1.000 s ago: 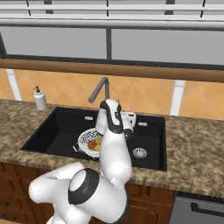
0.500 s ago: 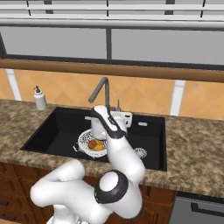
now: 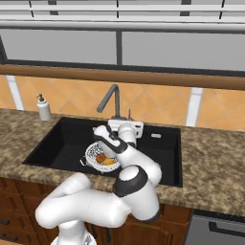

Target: Put the colander in the sink, put the peach, mango, mango in the colander, and turn on the sink faucet and pour water over the colander.

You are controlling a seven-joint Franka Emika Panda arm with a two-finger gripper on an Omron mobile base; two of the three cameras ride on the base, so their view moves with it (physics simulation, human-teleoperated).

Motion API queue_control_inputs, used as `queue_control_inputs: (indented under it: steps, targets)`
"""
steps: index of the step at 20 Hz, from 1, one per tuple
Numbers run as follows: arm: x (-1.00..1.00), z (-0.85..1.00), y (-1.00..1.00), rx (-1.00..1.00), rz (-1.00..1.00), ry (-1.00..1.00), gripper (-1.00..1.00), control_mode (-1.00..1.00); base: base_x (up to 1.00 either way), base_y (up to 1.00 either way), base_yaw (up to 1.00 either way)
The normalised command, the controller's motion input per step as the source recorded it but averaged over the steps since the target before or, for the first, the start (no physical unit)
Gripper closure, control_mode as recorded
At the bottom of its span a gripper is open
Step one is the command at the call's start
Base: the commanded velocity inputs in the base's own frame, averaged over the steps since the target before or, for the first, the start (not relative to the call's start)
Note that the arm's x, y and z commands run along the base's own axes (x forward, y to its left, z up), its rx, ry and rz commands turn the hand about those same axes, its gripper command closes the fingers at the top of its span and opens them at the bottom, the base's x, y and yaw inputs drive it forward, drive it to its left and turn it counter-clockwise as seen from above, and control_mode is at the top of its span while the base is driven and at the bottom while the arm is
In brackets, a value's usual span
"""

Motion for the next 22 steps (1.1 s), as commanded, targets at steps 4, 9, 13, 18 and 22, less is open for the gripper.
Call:
queue_control_inputs:
  steps: [4,9,13,18,22]
  targets:
    - [0.35,0.0,-0.11,0.01,0.0,0.0,-1.0,-1.0,0.0,0.0,0.0]
    - [0.37,0.0,0.0,0.0,0.0,0.0,-1.0,-1.0,0.0,0.0,0.0]
    - [0.3,0.0,0.0,0.0,0.0,0.0,-1.0,-1.0,0.0,0.0,0.0]
    - [0.17,0.0,0.0,0.0,0.0,0.0,-1.0,-1.0,0.0,0.0,0.0]
    - [0.02,-0.09,0.0,0.0,-0.09,0.0,-1.0,-1.0,0.0,0.0,0.0]
